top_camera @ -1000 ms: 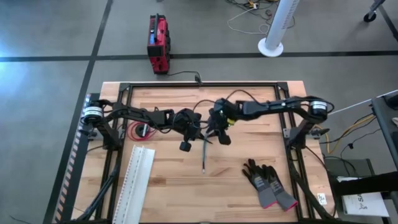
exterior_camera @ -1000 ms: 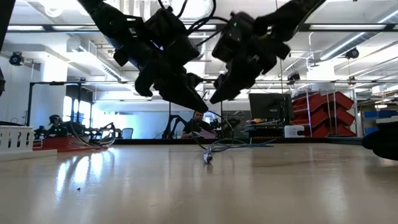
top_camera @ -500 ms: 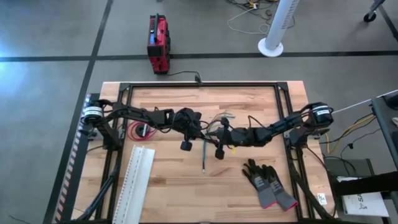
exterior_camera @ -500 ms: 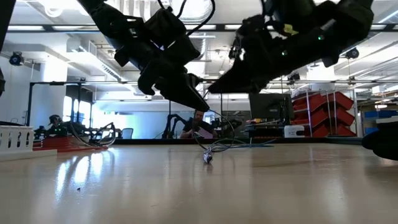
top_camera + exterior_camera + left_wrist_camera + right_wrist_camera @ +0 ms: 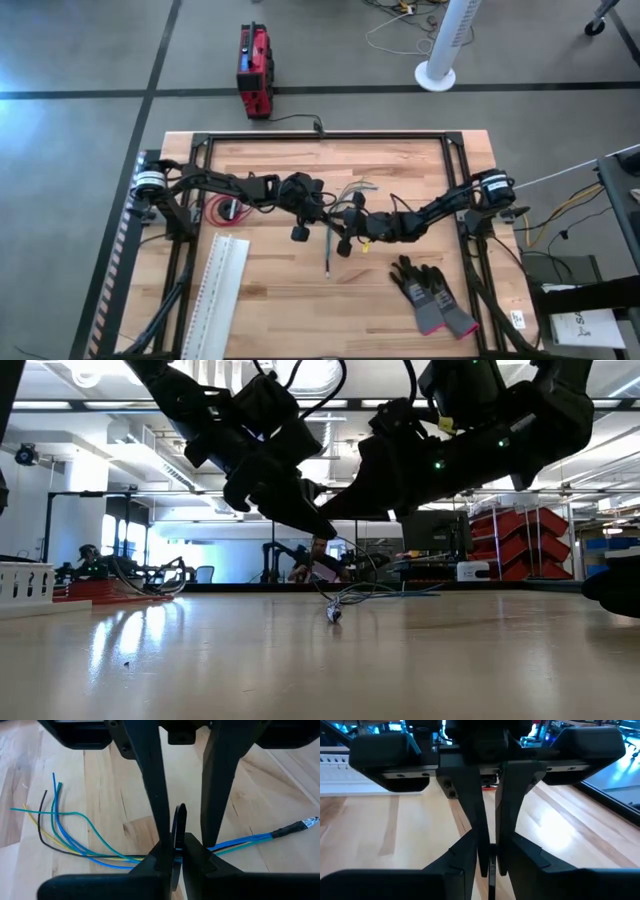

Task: Ziptie cables
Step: Wrap the cable wires with black zip tie

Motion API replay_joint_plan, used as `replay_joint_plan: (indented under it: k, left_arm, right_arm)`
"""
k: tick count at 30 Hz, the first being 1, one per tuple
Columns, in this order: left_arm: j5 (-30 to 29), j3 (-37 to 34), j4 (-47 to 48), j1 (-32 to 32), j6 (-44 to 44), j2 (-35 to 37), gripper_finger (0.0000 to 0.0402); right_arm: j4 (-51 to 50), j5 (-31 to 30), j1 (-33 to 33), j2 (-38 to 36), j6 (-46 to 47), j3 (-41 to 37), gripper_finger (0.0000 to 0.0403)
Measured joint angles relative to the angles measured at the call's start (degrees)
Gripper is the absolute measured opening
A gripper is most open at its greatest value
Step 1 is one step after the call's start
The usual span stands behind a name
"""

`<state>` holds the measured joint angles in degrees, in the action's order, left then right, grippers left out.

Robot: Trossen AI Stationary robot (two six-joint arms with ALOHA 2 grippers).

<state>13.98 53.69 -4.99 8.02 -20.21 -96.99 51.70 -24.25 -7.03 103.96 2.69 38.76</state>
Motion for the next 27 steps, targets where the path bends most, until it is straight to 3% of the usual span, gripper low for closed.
replay_joint_plan:
  k: [11, 18, 27]
  left_arm:
    - [0.0, 0.0, 0.0, 0.0, 0.0, 0.0, 0.0004]
    - [0.0, -0.2, -0.5, 0.0, 0.0, 0.0, 0.0004]
    - [0.1, -0.6, -0.9, 0.0, 0.5, 0.0, 0.0004]
  right_arm:
    - [-0.3, 0.0, 0.0, 0.0, -0.3, 0.0, 0.0005]
    - [-1.7, -0.1, -0.2, -0.9, -0.2, -0.2, 0.0000]
    - [-10.6, -1.6, -1.3, -7.6, -1.1, -0.3, 0.0000]
